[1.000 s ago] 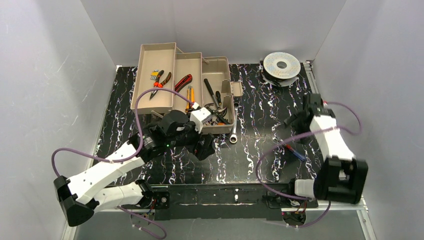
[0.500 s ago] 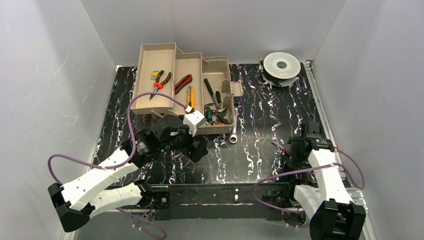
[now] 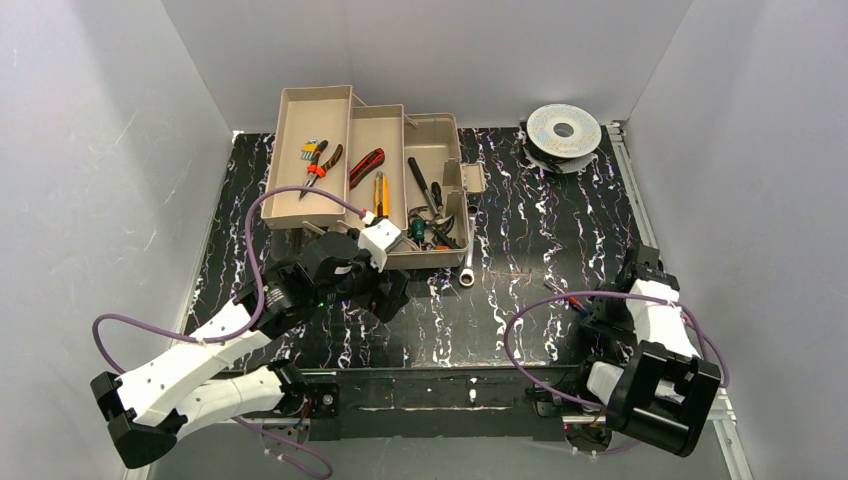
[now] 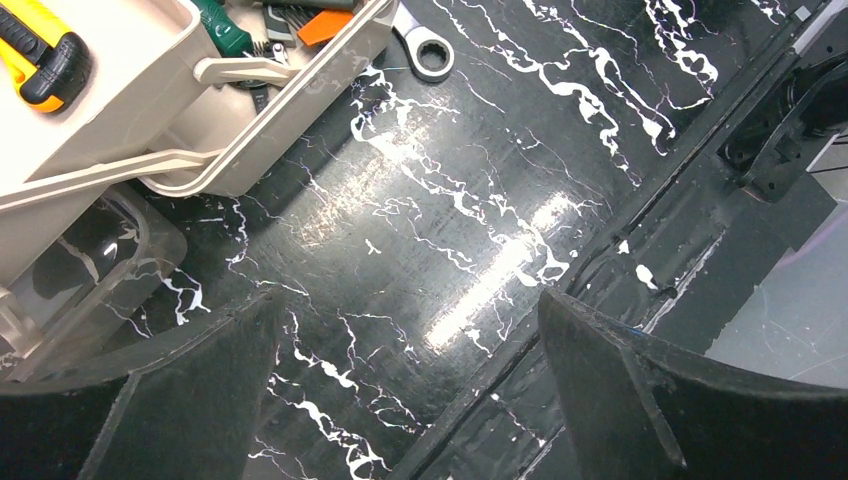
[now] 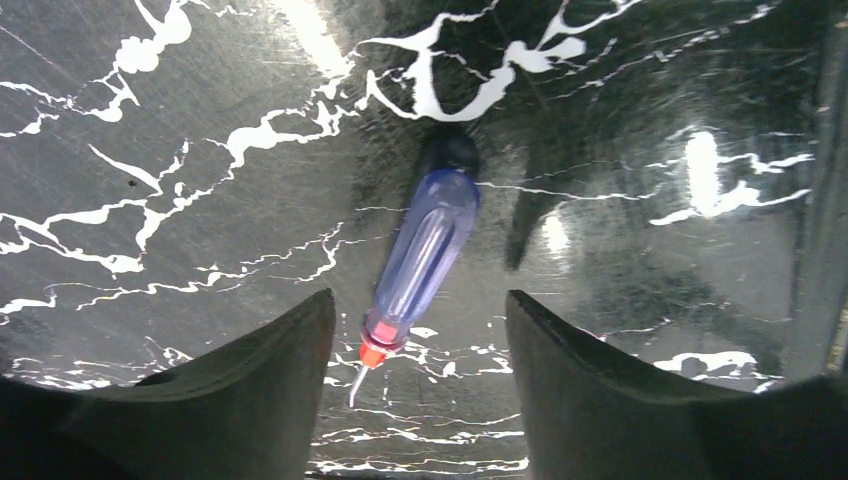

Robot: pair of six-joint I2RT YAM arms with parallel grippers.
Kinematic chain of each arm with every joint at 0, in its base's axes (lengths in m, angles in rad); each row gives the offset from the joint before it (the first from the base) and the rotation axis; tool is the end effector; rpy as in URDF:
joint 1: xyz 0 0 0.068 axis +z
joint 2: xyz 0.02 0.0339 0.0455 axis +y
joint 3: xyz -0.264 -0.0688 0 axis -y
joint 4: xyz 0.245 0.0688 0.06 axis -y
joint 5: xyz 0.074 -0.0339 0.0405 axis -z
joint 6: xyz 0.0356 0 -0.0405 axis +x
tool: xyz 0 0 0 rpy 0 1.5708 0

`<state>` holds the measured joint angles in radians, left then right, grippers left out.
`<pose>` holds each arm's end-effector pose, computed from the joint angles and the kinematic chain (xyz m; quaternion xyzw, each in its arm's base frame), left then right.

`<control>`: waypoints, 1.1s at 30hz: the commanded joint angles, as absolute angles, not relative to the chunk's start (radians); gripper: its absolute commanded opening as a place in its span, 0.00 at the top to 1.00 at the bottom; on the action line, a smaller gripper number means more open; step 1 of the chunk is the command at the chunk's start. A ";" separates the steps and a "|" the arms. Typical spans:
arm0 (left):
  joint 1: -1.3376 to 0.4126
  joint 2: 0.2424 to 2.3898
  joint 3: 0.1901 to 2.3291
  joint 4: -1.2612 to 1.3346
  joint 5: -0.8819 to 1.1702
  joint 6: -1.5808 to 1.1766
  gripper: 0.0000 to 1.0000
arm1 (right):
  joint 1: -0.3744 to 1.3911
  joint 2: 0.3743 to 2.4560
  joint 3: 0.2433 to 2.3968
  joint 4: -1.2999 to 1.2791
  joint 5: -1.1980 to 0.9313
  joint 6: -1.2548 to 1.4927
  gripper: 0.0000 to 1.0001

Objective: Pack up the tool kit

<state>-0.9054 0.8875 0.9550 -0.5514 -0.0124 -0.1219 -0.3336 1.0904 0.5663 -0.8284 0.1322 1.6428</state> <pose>0.1181 -0.1498 0.3436 0.3238 0.7923 -0.2494 0.4530 0.1532 -0.0581 0.1703 0.8322 0.5397 0.0141 0.1262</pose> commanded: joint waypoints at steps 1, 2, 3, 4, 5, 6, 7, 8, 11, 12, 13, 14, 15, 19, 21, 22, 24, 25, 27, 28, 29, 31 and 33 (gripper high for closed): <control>-0.907 0.876 0.953 -0.568 -0.040 -0.106 0.02 | -0.350 1.110 0.531 -0.750 0.121 1.696 0.34; -0.908 0.876 0.953 -0.568 -0.043 -0.106 0.02 | -0.356 1.119 0.522 -0.731 0.117 1.699 0.37; -0.907 0.876 0.951 -0.569 -0.047 -0.105 0.02 | -0.360 1.132 0.518 -0.720 0.111 1.704 0.41; -0.907 0.877 0.951 -0.569 -0.053 -0.103 0.02 | -0.363 1.149 0.518 -0.713 0.104 1.707 0.46; -0.907 0.878 0.950 -0.569 -0.062 -0.101 0.02 | -0.366 1.165 0.522 -0.707 0.094 1.706 0.64; -0.907 0.878 0.950 -0.572 -0.073 -0.099 0.02 | -0.368 1.183 0.529 -0.715 0.088 1.705 0.88; -0.907 0.878 0.952 -0.574 -0.083 -0.098 0.02 | -0.369 1.199 0.546 -0.734 0.080 1.709 0.98; -0.907 0.879 0.951 -0.576 -0.093 -0.097 0.02 | -0.370 1.217 0.569 -0.739 0.074 1.688 0.99; -0.908 0.874 0.950 -0.578 -0.122 -0.094 0.02 | -0.368 1.204 0.668 -0.790 0.102 1.594 0.99; -0.907 0.872 0.950 -0.578 -0.130 -0.092 0.02 | -0.368 1.189 0.691 -0.768 0.105 1.542 0.99; -0.907 0.870 0.950 -0.577 -0.137 -0.092 0.02 | -0.368 1.174 0.711 -0.725 0.092 1.470 0.99; -0.907 0.868 0.949 -0.577 -0.145 -0.091 0.02 | -0.368 1.164 0.728 -0.666 0.063 1.398 0.99; -0.907 0.865 0.948 -0.577 -0.149 -0.090 0.02 | -0.368 1.154 0.746 -0.606 0.019 1.315 0.99; -0.907 0.840 0.943 -0.569 -0.176 -0.085 0.02 | -0.308 1.169 0.838 -0.335 -0.165 1.061 0.99; -0.907 0.823 0.936 -0.561 -0.206 -0.083 0.02 | -0.226 1.237 0.987 -0.367 -0.162 0.949 0.99; -0.907 0.818 0.934 -0.557 -0.223 -0.083 0.02 | -0.175 1.286 1.071 -0.398 -0.180 0.888 0.99; -0.907 0.801 0.932 -0.554 -0.272 -0.089 0.02 | -0.074 1.381 1.238 -0.431 -0.232 0.802 0.99; -0.907 0.792 0.931 -0.554 -0.298 -0.095 0.02 | -0.029 1.422 1.302 -0.425 -0.270 0.771 0.99; -0.907 0.766 0.927 -0.548 -0.356 -0.104 0.02 | 0.068 1.505 1.439 -0.416 -0.332 0.719 0.99; -0.907 0.750 0.924 -0.542 -0.385 -0.106 0.02 | 0.107 1.546 1.499 -0.425 -0.351 0.685 0.99; -0.908 0.731 0.919 -0.536 -0.420 -0.107 0.02 | 0.147 1.596 1.570 -0.449 -0.354 0.656 0.99; -0.906 0.701 0.910 -0.527 -0.482 -0.107 0.02 | 0.213 1.710 1.717 -0.533 -0.349 0.607 0.99; -0.905 0.684 0.904 -0.527 -0.535 -0.109 0.02 | 0.268 1.805 1.840 -0.600 -0.334 0.580 0.99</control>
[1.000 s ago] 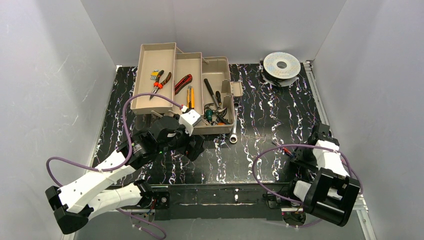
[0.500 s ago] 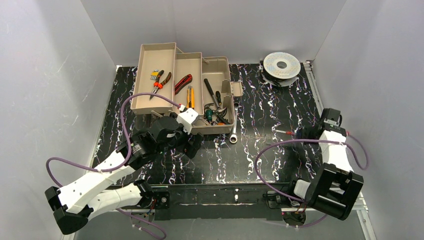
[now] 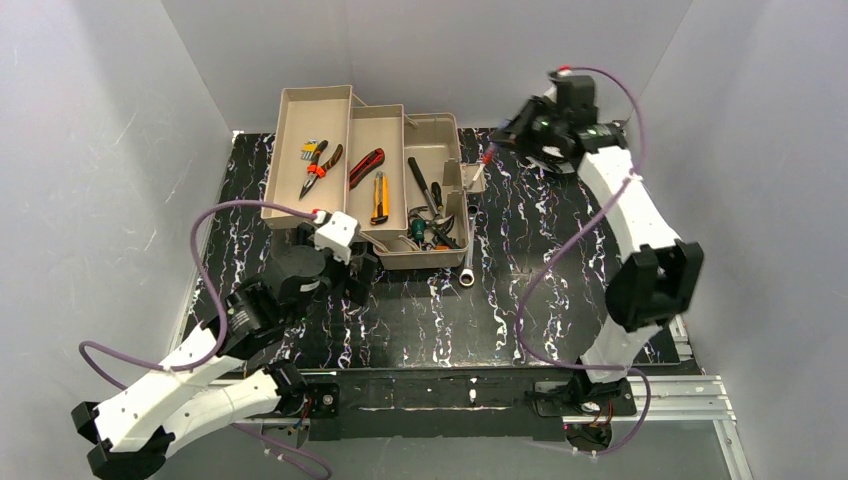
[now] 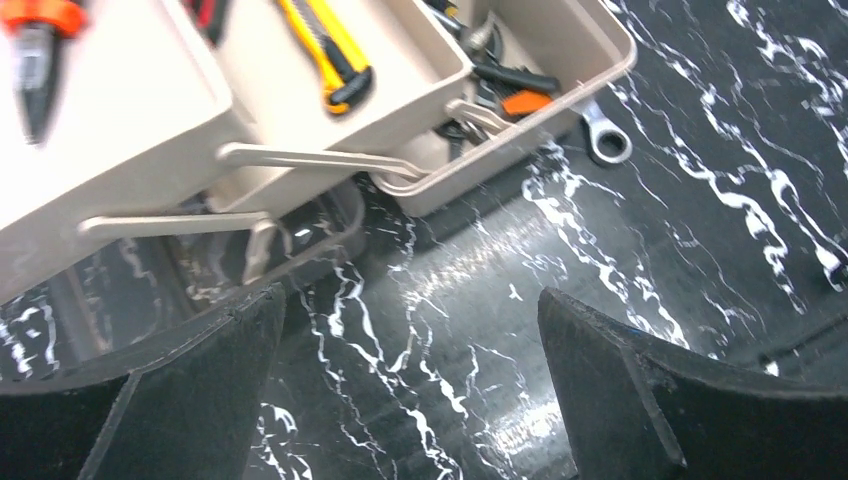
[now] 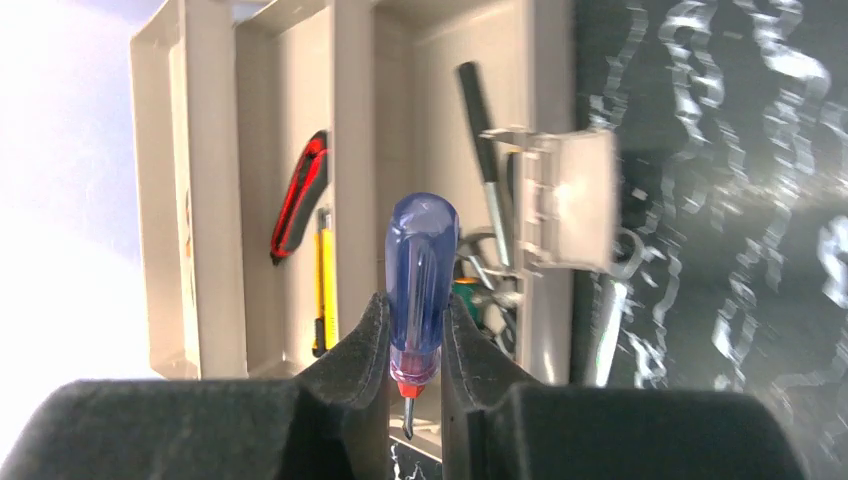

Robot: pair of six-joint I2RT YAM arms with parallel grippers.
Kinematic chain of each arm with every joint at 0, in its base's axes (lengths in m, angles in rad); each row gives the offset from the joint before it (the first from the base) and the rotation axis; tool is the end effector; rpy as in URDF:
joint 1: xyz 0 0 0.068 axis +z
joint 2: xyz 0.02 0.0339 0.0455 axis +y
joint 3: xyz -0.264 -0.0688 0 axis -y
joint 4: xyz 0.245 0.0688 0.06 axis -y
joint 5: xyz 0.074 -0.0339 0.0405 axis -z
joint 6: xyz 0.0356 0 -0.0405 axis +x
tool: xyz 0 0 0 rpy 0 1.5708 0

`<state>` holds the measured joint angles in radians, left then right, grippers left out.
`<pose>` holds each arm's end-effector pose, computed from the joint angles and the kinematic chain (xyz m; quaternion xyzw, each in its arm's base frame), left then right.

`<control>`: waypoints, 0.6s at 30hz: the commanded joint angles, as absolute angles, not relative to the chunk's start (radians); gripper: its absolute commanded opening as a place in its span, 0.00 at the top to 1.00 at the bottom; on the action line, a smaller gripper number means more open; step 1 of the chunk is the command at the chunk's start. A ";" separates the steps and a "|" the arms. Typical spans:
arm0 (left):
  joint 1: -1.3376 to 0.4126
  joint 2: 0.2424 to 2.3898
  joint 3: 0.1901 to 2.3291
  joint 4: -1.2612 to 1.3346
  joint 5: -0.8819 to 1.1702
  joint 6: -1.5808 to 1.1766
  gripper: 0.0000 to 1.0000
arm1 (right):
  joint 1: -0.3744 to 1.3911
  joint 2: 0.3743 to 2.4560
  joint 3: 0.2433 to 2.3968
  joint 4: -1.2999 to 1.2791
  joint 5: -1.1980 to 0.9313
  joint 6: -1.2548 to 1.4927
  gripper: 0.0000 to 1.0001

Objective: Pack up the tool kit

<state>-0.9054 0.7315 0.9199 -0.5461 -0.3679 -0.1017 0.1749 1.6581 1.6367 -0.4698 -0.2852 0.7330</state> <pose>0.1048 -0.1128 0.3571 0.2200 0.7842 -0.1388 0.5634 0.3770 0.0768 0.3802 0.1637 0.8364 0.3327 0.4038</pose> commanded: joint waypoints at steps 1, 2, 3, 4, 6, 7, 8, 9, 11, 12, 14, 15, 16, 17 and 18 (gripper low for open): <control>-0.905 0.683 0.904 -0.531 -0.556 -0.112 0.02 | 0.290 1.841 1.885 -0.616 -0.322 0.570 0.99; -0.906 0.683 0.906 -0.534 -0.575 -0.116 0.02 | 0.311 1.871 1.920 -0.623 -0.314 0.563 0.99; -0.906 0.683 0.908 -0.537 -0.588 -0.119 0.02 | 0.327 1.898 1.951 -0.625 -0.305 0.560 0.99; -0.906 0.686 0.908 -0.537 -0.595 -0.120 0.02 | 0.343 1.923 1.976 -0.624 -0.295 0.555 0.99; -0.906 0.691 0.908 -0.535 -0.611 -0.120 0.02 | 0.374 1.970 2.025 -0.626 -0.275 0.542 0.99; -0.905 0.694 0.908 -0.537 -0.618 -0.118 0.02 | 0.386 1.994 2.050 -0.636 -0.261 0.539 0.99; -0.904 0.697 0.909 -0.537 -0.625 -0.117 0.02 | 0.395 2.018 2.081 -0.653 -0.245 0.536 0.99; -0.904 0.699 0.910 -0.539 -0.633 -0.118 0.02 | 0.405 2.043 2.105 -0.677 -0.236 0.531 0.99; -0.904 0.700 0.909 -0.543 -0.653 -0.114 0.02 | 0.423 2.078 2.135 -0.692 -0.234 0.521 0.99; -0.904 0.698 0.908 -0.542 -0.661 -0.113 0.02 | 0.433 2.086 2.135 -0.690 -0.234 0.519 0.99; -0.903 0.691 0.906 -0.543 -0.678 -0.109 0.02 | 0.450 2.095 2.123 -0.681 -0.238 0.511 0.99; -0.902 0.689 0.903 -0.541 -0.682 -0.106 0.02 | 0.456 2.099 2.121 -0.681 -0.236 0.508 0.93; -0.900 0.688 0.899 -0.537 -0.684 -0.101 0.02 | 0.460 2.102 2.122 -0.689 -0.228 0.509 0.82; -0.899 0.688 0.899 -0.536 -0.684 -0.097 0.02 | 0.464 2.102 2.119 -0.695 -0.212 0.509 0.55; -0.899 0.691 0.901 -0.541 -0.687 -0.099 0.02 | 0.465 2.098 2.110 -0.697 -0.199 0.506 0.32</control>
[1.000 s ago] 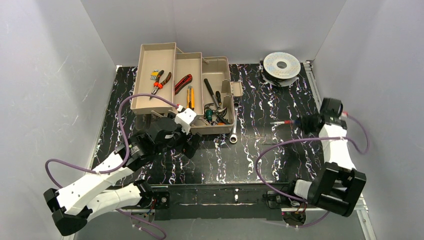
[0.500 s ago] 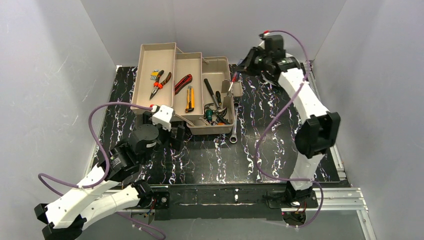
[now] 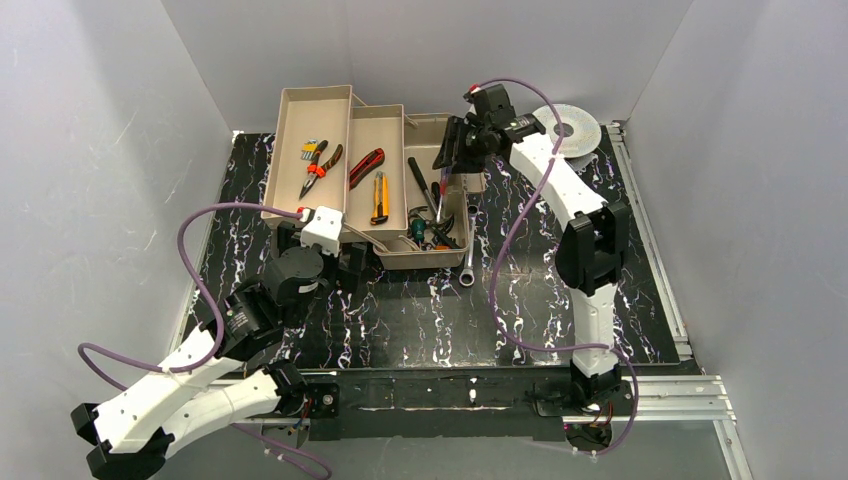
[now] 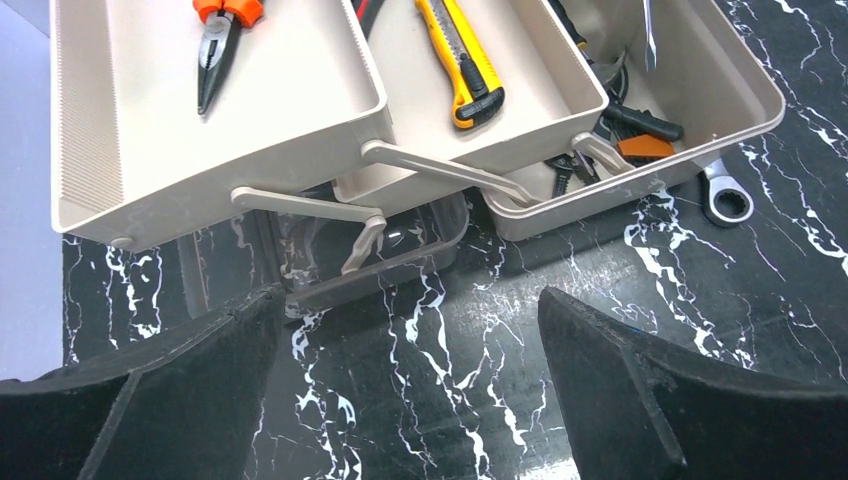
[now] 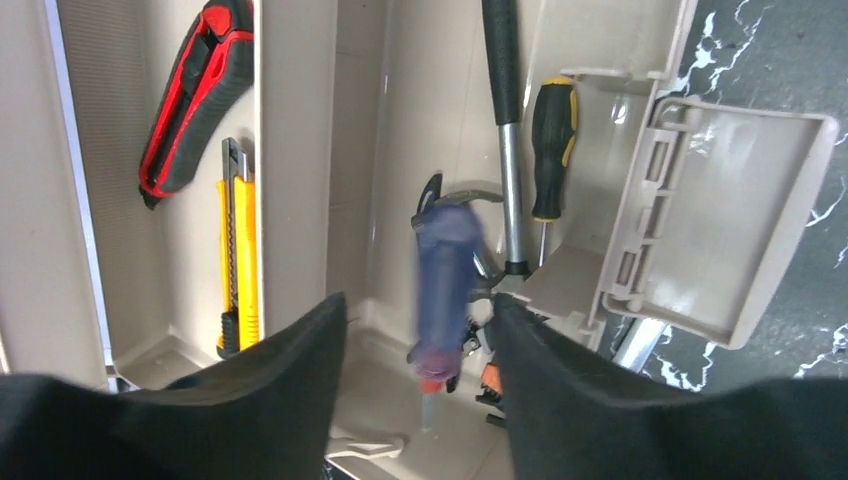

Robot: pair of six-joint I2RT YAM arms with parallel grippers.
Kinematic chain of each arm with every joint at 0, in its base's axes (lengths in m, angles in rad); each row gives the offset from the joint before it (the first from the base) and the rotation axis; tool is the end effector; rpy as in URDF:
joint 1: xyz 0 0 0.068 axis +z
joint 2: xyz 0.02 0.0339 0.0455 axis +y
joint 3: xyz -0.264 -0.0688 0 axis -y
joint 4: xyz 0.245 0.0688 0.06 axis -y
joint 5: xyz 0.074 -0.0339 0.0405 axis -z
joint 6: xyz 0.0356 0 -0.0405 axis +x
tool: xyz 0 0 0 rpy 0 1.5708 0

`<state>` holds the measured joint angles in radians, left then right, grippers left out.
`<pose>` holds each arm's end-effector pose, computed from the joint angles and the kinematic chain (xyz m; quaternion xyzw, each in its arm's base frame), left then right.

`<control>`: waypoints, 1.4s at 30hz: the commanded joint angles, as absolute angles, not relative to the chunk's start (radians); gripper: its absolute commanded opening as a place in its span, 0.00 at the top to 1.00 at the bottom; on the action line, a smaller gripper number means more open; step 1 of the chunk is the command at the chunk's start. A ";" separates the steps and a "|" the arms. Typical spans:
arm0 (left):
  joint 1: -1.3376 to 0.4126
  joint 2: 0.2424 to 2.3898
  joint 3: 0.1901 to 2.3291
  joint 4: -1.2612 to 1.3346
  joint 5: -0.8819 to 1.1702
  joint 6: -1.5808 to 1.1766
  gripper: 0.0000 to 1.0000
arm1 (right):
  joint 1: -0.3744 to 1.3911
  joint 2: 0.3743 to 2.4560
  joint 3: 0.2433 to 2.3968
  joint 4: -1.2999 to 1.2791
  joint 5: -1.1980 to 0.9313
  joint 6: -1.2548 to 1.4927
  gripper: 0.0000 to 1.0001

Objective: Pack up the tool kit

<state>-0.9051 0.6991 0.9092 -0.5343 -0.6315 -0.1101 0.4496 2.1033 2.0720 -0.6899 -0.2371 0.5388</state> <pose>0.1045 -0.0990 0.3604 0.1317 0.7818 -0.0494 0.6075 0.4308 0.2172 0.3215 -0.0084 0.9060 0.2890 0.3092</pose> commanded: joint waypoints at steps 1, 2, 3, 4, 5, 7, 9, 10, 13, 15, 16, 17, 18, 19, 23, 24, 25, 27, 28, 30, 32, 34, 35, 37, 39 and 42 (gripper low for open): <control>-0.898 0.695 0.904 -0.547 -0.691 -0.101 0.02 | 0.465 2.087 2.097 -0.698 -0.183 0.504 0.27; -0.899 0.695 0.905 -0.549 -0.694 -0.100 0.02 | 0.465 2.074 2.082 -0.697 -0.166 0.500 0.24; -0.898 0.696 0.903 -0.548 -0.696 -0.097 0.02 | 0.464 2.050 2.060 -0.695 -0.148 0.488 0.23; -0.897 0.696 0.903 -0.548 -0.699 -0.095 0.02 | 0.465 2.027 2.035 -0.691 -0.127 0.480 0.22; -0.897 0.696 0.903 -0.547 -0.703 -0.095 0.02 | 0.463 2.001 2.008 -0.688 -0.104 0.472 0.22; -0.892 0.698 0.900 -0.539 -0.699 -0.090 0.02 | 0.463 1.944 1.937 -0.670 -0.067 0.452 0.22; -0.884 0.703 0.902 -0.537 -0.692 -0.089 0.02 | 0.463 1.888 1.861 -0.651 -0.034 0.432 0.22; -0.879 0.706 0.903 -0.537 -0.690 -0.090 0.02 | 0.463 1.864 1.825 -0.646 -0.020 0.423 0.22; -0.860 0.714 0.905 -0.534 -0.674 -0.094 0.02 | 0.463 1.791 1.710 -0.623 0.029 0.407 0.23; -0.848 0.719 0.906 -0.534 -0.655 -0.095 0.02 | 0.463 1.755 1.631 -0.601 0.039 0.409 0.24; -0.842 0.724 0.908 -0.533 -0.644 -0.097 0.02 | 0.463 1.738 1.575 -0.585 0.033 0.414 0.24; -0.838 0.727 0.909 -0.533 -0.633 -0.103 0.02 | 0.463 1.724 1.531 -0.558 0.016 0.416 0.25; -0.834 0.732 0.913 -0.535 -0.623 -0.110 0.02 | 0.463 1.717 1.492 -0.531 0.010 0.422 0.26; -0.833 0.740 0.919 -0.536 -0.614 -0.117 0.02 | 0.463 1.713 1.461 -0.512 -0.021 0.431 0.26; -0.824 0.769 0.962 -0.548 -0.577 -0.151 0.02 | 0.466 1.731 1.392 -0.449 -0.098 0.456 0.30; -0.818 0.782 0.982 -0.560 -0.565 -0.166 0.02 | 0.468 1.739 1.377 -0.421 -0.129 0.455 0.30; -0.809 0.798 1.008 -0.576 -0.546 -0.173 0.02 | 0.469 1.744 1.365 -0.397 -0.162 0.452 0.31; -0.785 0.839 1.079 -0.624 -0.502 -0.189 0.02 | 0.469 1.752 1.346 -0.370 -0.185 0.452 0.32; -0.769 0.861 1.115 -0.646 -0.488 -0.196 0.02 | 0.470 1.754 1.339 -0.366 -0.178 0.451 0.33; -0.725 0.905 1.186 -0.690 -0.464 -0.209 0.02 | 0.471 1.754 1.330 -0.368 -0.132 0.450 0.36; -0.624 0.935 1.248 -0.730 -0.393 -0.248 0.02 | 0.470 1.743 1.311 -0.358 -0.083 0.452 0.42; -0.448 0.954 1.303 -0.761 -0.254 -0.306 0.02 | 0.470 1.721 1.283 -0.335 -0.037 0.453 0.54; -0.361 0.957 1.314 -0.760 -0.178 -0.324 0.02 | 0.470 1.708 1.267 -0.311 -0.019 0.453 0.61; -0.211 0.964 1.338 -0.757 -0.066 -0.347 0.02 | 0.470 1.685 1.231 -0.282 0.032 0.453 0.74; -0.075 0.982 1.368 -0.764 0.015 -0.362 0.02 | 0.469 1.672 1.205 -0.255 0.059 0.448 0.82; 0.136 1.033 1.401 -0.761 0.188 -0.404 0.02 | 0.469 1.672 1.189 -0.235 0.057 0.450 0.95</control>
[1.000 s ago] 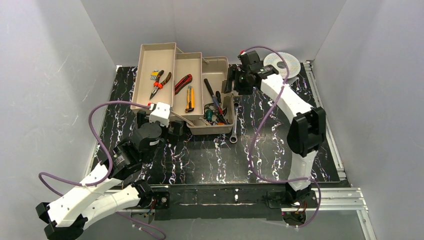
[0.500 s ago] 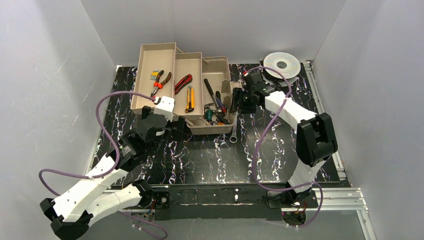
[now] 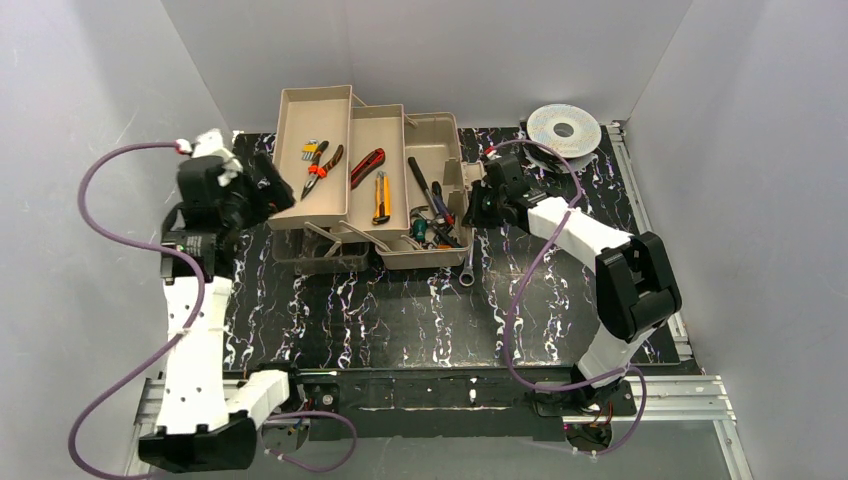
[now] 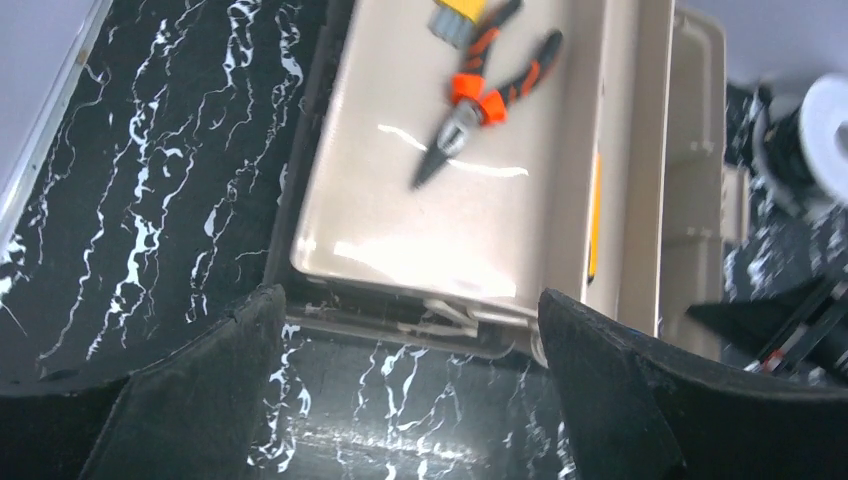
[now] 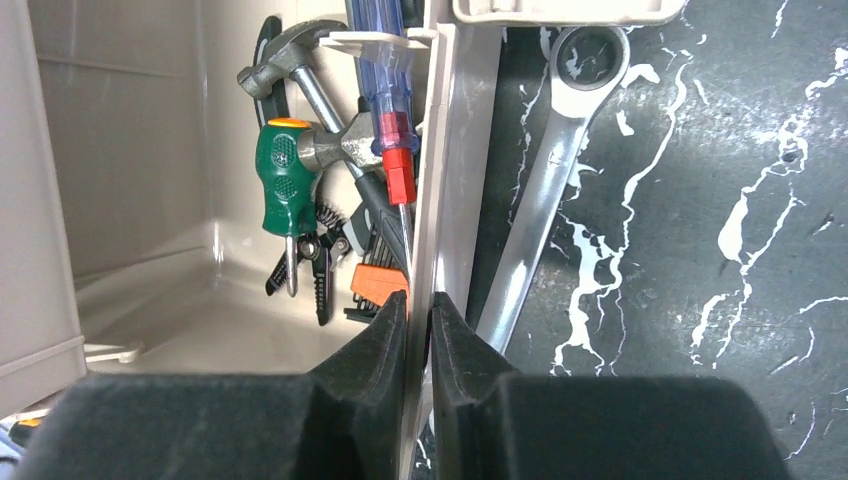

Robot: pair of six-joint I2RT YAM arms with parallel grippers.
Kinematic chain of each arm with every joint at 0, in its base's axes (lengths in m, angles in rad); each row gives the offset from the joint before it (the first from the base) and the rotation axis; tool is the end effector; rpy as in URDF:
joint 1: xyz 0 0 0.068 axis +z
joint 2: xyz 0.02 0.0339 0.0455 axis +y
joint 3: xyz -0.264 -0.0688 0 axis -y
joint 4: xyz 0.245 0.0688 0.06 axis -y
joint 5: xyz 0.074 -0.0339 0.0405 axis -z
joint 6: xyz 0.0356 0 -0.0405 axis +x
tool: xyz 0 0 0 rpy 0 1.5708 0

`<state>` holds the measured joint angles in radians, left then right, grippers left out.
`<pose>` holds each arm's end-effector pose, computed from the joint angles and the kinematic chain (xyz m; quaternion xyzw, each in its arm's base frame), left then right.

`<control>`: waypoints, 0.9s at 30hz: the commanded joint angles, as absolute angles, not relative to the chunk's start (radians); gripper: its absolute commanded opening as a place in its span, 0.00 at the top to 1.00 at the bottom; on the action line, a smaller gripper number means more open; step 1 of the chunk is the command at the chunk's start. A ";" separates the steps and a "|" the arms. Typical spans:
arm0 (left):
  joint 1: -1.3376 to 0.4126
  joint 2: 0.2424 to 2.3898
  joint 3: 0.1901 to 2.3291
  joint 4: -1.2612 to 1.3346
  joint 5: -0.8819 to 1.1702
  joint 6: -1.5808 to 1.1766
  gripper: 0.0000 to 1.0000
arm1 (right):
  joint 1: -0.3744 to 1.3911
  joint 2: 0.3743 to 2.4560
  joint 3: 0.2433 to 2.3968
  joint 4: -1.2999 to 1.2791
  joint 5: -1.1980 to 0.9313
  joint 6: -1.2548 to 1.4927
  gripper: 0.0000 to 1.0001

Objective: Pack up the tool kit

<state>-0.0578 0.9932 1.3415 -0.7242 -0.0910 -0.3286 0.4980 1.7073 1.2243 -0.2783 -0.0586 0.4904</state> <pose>0.1873 -0.0076 0.4345 -0.1368 0.8149 -0.0710 0.5587 0.3329 0.1834 0.2388 -0.0150 0.9188 0.2104 0.3337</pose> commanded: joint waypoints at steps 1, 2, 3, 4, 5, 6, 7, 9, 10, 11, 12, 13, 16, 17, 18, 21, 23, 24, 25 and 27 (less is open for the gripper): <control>0.188 1.051 1.406 -0.757 0.256 -0.424 0.02 | 0.469 1.672 1.178 -0.220 0.051 0.455 0.98; 0.250 1.066 1.407 -0.747 0.303 -0.446 0.02 | 0.469 1.671 1.160 -0.195 0.042 0.460 0.98; 0.294 1.086 1.406 -0.734 0.355 -0.472 0.02 | 0.469 1.669 1.141 -0.167 0.035 0.467 0.99; 0.348 1.107 1.407 -0.725 0.411 -0.500 0.02 | 0.469 1.670 1.123 -0.143 0.027 0.472 0.99; 0.400 1.135 1.408 -0.712 0.484 -0.529 0.02 | 0.469 1.670 1.111 -0.128 0.018 0.475 0.99; 0.442 1.169 1.408 -0.697 0.542 -0.564 0.02 | 0.469 1.673 1.103 -0.118 0.014 0.479 0.99; 0.479 1.202 1.404 -0.680 0.584 -0.579 0.02 | 0.469 1.673 1.094 -0.109 0.009 0.484 0.99; 0.520 1.259 1.368 -0.626 0.632 -0.622 0.02 | 0.469 1.672 1.075 -0.085 0.008 0.496 0.99; 0.529 1.285 1.341 -0.590 0.631 -0.639 0.02 | 0.469 1.671 1.068 -0.074 0.009 0.498 0.99; 0.536 1.309 1.312 -0.558 0.625 -0.655 0.02 | 0.469 1.670 1.062 -0.066 0.009 0.500 0.99; 0.539 1.335 1.287 -0.524 0.621 -0.668 0.02 | 0.469 1.669 1.056 -0.061 0.009 0.503 0.99; 0.542 1.368 1.269 -0.503 0.625 -0.680 0.02 | 0.469 1.669 1.053 -0.055 0.009 0.505 0.99; 0.546 1.470 1.263 -0.469 0.680 -0.678 0.03 | 0.469 1.670 1.048 -0.044 0.009 0.505 0.99; 0.546 1.512 1.279 -0.478 0.706 -0.660 0.04 | 0.469 1.672 1.048 -0.043 0.009 0.505 0.99; 0.546 1.537 1.293 -0.494 0.728 -0.637 0.05 | 0.469 1.676 1.047 -0.043 0.009 0.506 0.99; 0.545 1.585 1.307 -0.532 0.705 -0.581 0.07 | 0.469 1.686 1.051 -0.041 -0.032 0.513 0.99; 0.545 1.610 1.290 -0.528 0.709 -0.554 0.09 | 0.469 1.695 1.058 -0.040 -0.047 0.517 0.99; 0.544 1.626 1.281 -0.521 0.719 -0.544 0.11 | 0.469 1.697 1.059 -0.043 -0.052 0.519 0.99; 0.542 1.642 1.274 -0.515 0.737 -0.535 0.15 | 0.470 1.700 1.061 -0.044 -0.055 0.520 0.99; 0.532 1.669 1.267 -0.504 0.769 -0.511 0.24 | 0.469 1.707 1.062 -0.043 -0.063 0.525 0.99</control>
<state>0.5411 1.6531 1.2686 -0.5083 0.6819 -0.5816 0.4831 1.6520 1.0821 -0.0708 -0.0784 0.5575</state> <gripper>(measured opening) 0.826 0.180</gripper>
